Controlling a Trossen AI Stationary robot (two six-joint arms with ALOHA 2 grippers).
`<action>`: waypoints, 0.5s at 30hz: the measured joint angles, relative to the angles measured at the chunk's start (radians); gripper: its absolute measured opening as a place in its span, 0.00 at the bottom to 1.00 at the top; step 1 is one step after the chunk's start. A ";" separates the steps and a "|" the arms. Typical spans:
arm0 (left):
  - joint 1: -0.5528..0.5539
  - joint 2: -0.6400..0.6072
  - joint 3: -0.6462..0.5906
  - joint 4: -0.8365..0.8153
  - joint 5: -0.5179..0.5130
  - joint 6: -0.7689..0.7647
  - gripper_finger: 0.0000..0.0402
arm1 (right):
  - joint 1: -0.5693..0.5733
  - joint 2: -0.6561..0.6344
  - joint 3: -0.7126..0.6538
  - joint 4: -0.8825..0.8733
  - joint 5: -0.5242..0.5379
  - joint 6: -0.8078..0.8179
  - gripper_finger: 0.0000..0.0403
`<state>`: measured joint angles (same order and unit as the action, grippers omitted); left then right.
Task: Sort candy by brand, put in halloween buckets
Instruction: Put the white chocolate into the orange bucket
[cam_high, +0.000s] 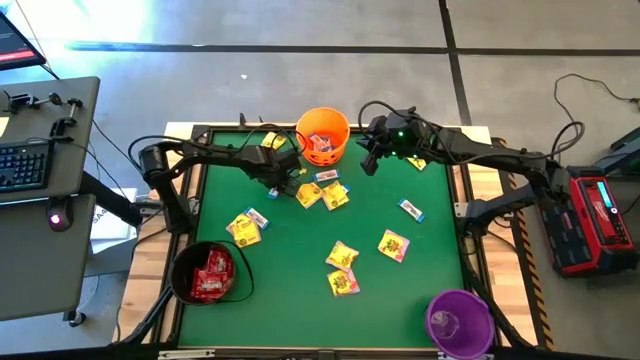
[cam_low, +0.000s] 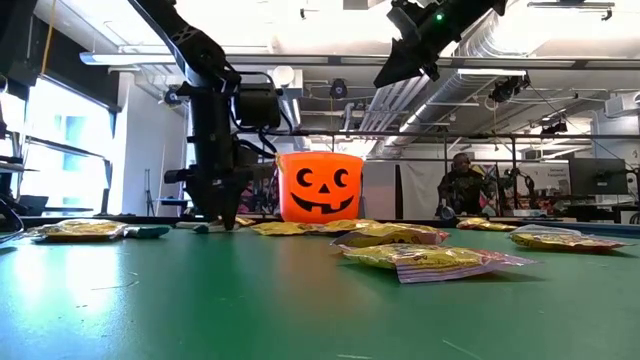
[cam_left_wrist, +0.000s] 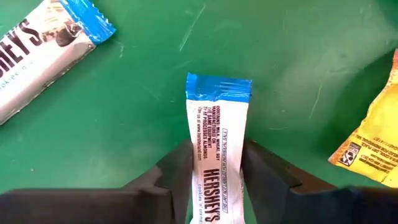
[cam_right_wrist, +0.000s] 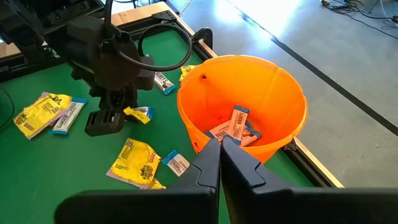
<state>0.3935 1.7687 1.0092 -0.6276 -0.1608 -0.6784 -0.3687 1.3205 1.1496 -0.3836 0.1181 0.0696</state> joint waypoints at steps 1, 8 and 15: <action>0.000 0.000 0.000 -0.002 0.003 0.001 0.28 | 0.000 0.000 0.000 0.000 0.000 0.000 0.00; 0.000 -0.015 0.001 -0.005 0.011 0.005 0.19 | 0.000 0.000 0.000 0.000 -0.002 -0.001 0.00; 0.001 -0.068 0.000 -0.015 0.012 0.025 0.13 | 0.000 0.000 0.000 0.000 -0.004 -0.009 0.00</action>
<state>0.3946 1.7009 1.0092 -0.6426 -0.1490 -0.6536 -0.3687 1.3205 1.1497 -0.3836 0.1143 0.0607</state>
